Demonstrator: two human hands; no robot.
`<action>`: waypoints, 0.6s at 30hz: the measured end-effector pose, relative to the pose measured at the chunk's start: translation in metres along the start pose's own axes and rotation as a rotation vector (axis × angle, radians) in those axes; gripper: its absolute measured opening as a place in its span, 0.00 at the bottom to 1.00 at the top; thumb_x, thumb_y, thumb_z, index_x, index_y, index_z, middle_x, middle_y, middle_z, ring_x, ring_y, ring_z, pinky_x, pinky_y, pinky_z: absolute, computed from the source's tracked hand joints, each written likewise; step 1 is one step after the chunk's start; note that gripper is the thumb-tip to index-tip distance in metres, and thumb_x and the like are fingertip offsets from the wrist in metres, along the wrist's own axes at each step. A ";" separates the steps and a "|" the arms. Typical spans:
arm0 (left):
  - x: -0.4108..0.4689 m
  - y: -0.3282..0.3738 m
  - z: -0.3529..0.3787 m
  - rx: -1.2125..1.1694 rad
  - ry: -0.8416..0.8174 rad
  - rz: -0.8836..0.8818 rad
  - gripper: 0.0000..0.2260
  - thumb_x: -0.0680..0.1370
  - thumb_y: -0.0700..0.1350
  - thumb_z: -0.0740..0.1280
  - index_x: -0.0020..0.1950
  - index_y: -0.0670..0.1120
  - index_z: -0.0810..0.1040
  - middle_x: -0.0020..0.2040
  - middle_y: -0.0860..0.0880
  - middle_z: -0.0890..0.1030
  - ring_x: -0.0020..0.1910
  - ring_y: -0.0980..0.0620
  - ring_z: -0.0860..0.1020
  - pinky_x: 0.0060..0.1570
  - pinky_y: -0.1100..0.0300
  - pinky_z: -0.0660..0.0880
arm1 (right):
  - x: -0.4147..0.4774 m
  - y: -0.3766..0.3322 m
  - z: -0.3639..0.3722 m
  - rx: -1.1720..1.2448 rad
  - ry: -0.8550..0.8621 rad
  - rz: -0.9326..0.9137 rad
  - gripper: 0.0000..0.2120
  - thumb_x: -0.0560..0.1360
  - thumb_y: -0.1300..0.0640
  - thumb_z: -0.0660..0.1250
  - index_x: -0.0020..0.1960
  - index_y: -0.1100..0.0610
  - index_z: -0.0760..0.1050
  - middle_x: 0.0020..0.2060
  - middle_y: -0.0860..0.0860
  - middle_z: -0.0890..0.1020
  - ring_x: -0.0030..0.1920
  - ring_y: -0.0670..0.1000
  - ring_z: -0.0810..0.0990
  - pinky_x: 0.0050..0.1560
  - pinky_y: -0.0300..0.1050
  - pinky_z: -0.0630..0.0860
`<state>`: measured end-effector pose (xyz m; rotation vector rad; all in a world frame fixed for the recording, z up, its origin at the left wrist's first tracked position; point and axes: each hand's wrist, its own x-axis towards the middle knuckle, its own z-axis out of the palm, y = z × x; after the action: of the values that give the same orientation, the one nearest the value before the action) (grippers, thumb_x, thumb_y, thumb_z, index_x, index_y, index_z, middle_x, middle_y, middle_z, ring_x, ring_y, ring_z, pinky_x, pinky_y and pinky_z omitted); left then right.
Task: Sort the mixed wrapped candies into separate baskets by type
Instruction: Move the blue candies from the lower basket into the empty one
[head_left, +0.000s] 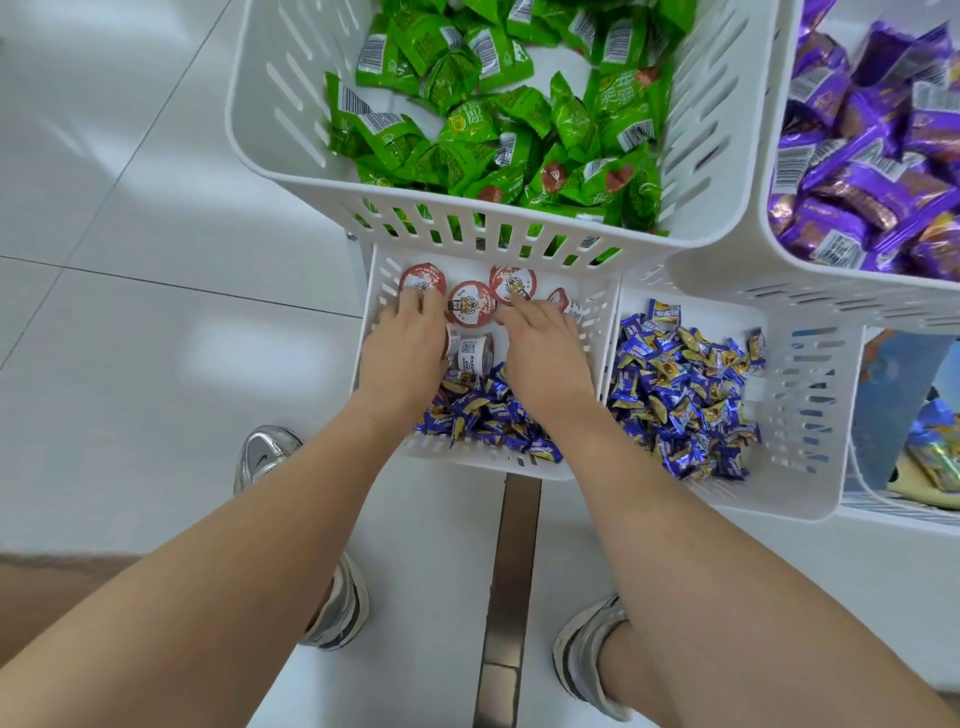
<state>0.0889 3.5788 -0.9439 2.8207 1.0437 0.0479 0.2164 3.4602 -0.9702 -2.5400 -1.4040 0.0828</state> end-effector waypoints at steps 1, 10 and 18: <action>0.002 0.000 -0.003 -0.063 0.021 0.003 0.31 0.69 0.44 0.81 0.65 0.42 0.68 0.64 0.41 0.73 0.57 0.37 0.78 0.49 0.46 0.77 | -0.007 -0.002 0.001 0.016 0.054 0.010 0.25 0.68 0.73 0.69 0.63 0.59 0.81 0.63 0.58 0.81 0.65 0.62 0.76 0.66 0.59 0.72; 0.019 0.006 -0.010 -0.259 0.125 -0.040 0.15 0.75 0.35 0.73 0.58 0.40 0.73 0.60 0.41 0.73 0.47 0.39 0.78 0.39 0.52 0.68 | -0.038 -0.021 0.012 0.120 0.023 -0.086 0.15 0.73 0.66 0.70 0.59 0.57 0.82 0.47 0.55 0.81 0.47 0.59 0.79 0.49 0.54 0.76; 0.006 -0.003 0.004 -0.253 -0.015 0.086 0.32 0.75 0.26 0.63 0.77 0.47 0.68 0.69 0.42 0.76 0.61 0.38 0.78 0.53 0.44 0.78 | -0.022 -0.014 0.010 -0.201 -0.059 -0.074 0.34 0.77 0.60 0.69 0.81 0.59 0.62 0.66 0.56 0.77 0.64 0.60 0.75 0.64 0.58 0.71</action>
<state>0.0918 3.5840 -0.9482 2.6303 0.8470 0.1554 0.1914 3.4510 -0.9780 -2.6606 -1.6022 0.0032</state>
